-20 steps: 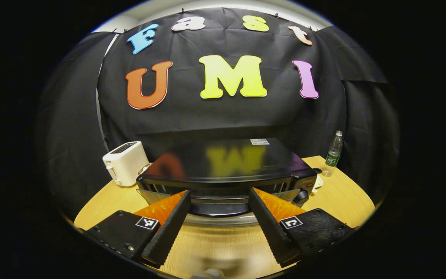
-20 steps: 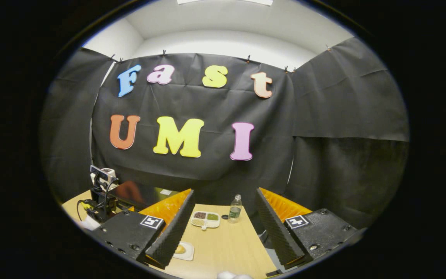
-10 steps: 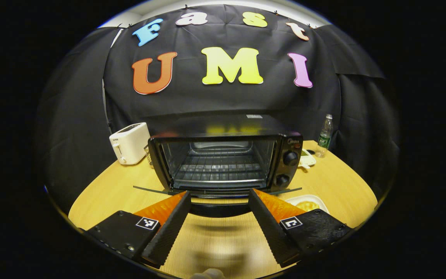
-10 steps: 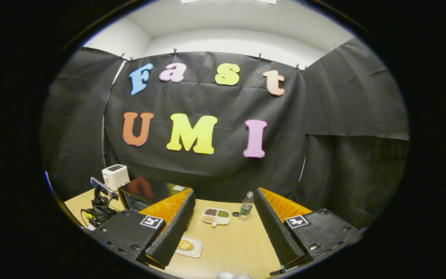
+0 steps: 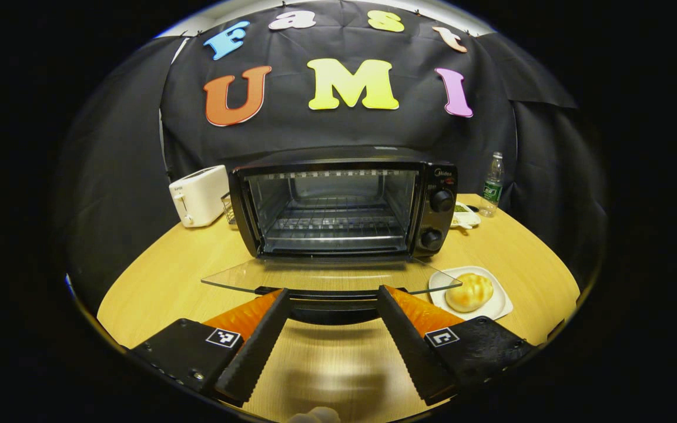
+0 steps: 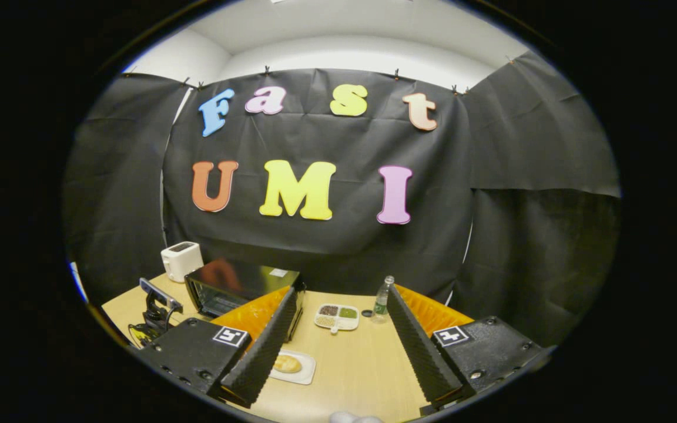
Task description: Open the electric oven with the left hand, put the food in, and close the electric oven.
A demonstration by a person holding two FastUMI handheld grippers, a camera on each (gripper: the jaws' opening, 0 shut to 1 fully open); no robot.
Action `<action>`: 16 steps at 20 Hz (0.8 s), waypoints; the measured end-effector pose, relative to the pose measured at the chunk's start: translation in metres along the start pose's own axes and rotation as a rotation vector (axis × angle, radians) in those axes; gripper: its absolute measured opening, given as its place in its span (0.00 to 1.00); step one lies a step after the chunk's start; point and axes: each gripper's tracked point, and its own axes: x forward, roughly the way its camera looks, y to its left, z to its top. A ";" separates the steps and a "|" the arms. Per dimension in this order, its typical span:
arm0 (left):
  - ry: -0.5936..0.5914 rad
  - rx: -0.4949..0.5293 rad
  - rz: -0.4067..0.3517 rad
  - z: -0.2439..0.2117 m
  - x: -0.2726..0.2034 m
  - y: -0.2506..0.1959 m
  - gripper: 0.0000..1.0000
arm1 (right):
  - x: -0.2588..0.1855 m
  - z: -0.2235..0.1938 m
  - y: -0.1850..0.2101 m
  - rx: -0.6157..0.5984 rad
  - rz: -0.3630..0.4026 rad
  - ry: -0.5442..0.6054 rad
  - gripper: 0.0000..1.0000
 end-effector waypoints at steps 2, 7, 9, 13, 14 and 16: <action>0.031 -0.003 0.001 -0.013 0.001 0.000 0.98 | 0.002 -0.004 0.002 0.000 0.007 0.005 0.99; 0.127 -0.030 0.002 -0.056 -0.001 0.003 0.96 | 0.008 -0.017 0.007 -0.011 0.015 0.037 0.99; 0.162 -0.038 0.011 -0.061 0.007 0.007 0.95 | 0.011 -0.023 0.006 -0.015 0.015 0.052 0.98; 0.121 -0.047 0.014 -0.055 0.001 0.011 0.96 | 0.013 -0.024 0.001 -0.013 0.008 0.059 0.98; 0.120 -0.043 0.020 -0.054 -0.002 0.012 0.96 | 0.014 -0.023 0.000 -0.013 0.010 0.061 0.98; 0.096 -0.054 0.027 -0.046 -0.010 0.013 0.96 | 0.014 -0.023 -0.002 -0.013 0.006 0.061 0.98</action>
